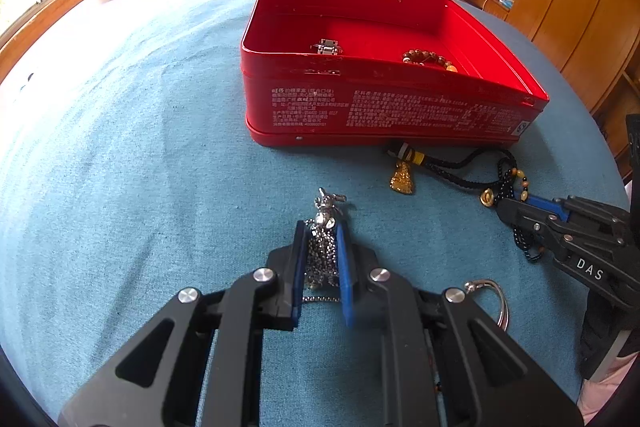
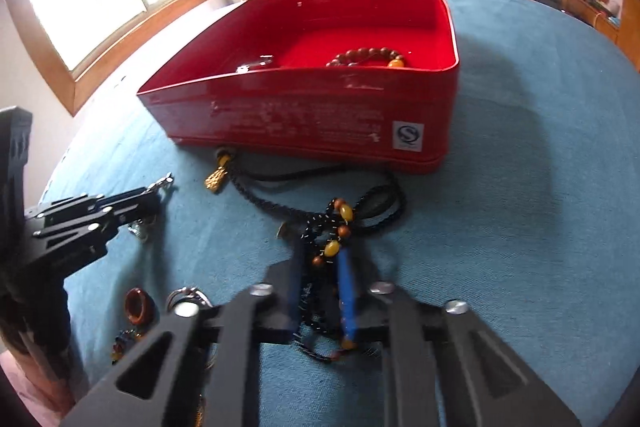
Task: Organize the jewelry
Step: 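Carry the chain and beaded necklace into the red tin and open both tools, then grasp the small silver key ring with the right tool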
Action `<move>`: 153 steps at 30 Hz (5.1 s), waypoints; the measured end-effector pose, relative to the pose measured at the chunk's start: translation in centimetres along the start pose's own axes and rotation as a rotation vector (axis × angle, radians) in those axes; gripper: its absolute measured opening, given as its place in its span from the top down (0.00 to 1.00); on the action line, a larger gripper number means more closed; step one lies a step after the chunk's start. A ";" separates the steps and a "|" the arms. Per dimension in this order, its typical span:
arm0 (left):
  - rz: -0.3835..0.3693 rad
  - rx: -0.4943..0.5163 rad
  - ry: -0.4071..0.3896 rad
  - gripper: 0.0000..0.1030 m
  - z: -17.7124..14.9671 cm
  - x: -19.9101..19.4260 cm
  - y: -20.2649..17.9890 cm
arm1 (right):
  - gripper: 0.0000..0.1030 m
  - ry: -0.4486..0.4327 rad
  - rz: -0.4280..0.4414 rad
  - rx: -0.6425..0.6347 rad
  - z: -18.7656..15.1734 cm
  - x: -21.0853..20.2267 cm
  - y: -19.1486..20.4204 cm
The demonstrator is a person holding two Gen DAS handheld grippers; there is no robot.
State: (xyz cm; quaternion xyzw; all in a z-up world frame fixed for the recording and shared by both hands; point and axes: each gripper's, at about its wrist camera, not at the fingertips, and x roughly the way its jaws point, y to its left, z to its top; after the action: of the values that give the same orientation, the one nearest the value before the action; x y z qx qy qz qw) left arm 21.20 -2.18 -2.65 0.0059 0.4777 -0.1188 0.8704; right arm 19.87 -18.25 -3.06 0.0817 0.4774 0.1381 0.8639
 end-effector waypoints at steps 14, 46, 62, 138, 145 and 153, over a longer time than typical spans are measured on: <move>-0.065 -0.020 -0.070 0.87 0.5 -2.3 0.4 | 0.95 -0.116 0.379 0.130 -0.4 -5.7 -1.9; -0.139 0.009 -0.207 0.87 9.7 -8.6 -1.1 | 0.95 -0.347 0.283 0.001 10.4 -15.9 0.3; -0.130 -0.010 -0.144 0.87 16.9 -0.5 -0.8 | 0.95 -0.283 0.246 0.038 15.7 -6.6 -1.6; -0.046 0.107 0.068 0.52 -2.6 -3.3 0.0 | 0.64 -0.020 0.187 0.060 -1.3 -4.2 1.1; -0.055 0.115 0.086 0.52 -3.8 -2.8 0.0 | 0.64 0.004 0.188 0.073 -2.4 -3.3 1.3; -0.054 0.117 0.087 0.52 -4.3 -2.4 0.5 | 0.64 0.014 0.188 0.066 -2.9 -3.2 1.5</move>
State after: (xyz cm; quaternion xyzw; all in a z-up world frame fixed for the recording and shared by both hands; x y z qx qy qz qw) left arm 16.49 -0.69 -3.01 0.0490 0.5073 -0.1696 0.8435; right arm 15.55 -17.83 -1.60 0.1539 0.4781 0.2033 0.8405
